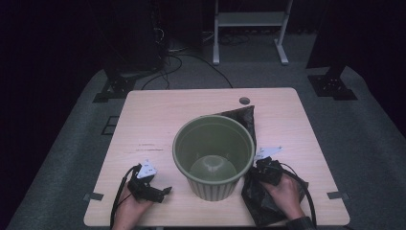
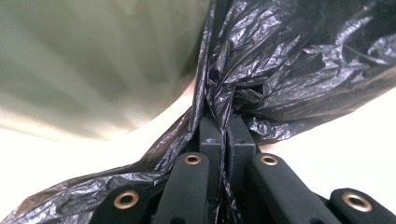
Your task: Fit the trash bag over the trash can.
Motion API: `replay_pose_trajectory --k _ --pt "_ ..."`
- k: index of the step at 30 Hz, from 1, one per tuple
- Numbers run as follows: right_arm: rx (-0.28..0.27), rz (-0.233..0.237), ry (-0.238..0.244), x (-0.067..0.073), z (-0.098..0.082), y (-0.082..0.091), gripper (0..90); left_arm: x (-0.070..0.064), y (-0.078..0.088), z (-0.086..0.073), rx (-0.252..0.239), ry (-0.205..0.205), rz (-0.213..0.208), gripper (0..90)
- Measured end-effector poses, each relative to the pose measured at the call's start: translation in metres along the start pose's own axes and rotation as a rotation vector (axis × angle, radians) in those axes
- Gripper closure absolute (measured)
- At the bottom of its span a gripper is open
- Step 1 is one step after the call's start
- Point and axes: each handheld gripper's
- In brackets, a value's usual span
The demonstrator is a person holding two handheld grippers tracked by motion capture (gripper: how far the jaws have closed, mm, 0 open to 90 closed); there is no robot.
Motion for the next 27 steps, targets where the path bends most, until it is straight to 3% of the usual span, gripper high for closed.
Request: replay_pose_trajectory --k 9,17,27 --pt "-0.032 0.082 0.044 0.004 -0.005 0.024 87.7 0.000 0.000 0.000 -0.001 0.000 -0.001 0.0" --pt "-0.103 0.164 0.058 0.003 -0.011 0.047 87.9 0.000 0.000 0.000 0.000 0.000 0.000 0.0" --pt "-0.211 0.215 0.109 0.006 -0.011 0.088 87.9 0.000 0.000 0.000 0.000 0.000 0.000 0.0"
Point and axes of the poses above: each handheld gripper's, and its own axes: y roughly backward along the jaws, z roughly out of its top, x roughly to its left, and after that the axes turned 14 degrees about x, right-handed
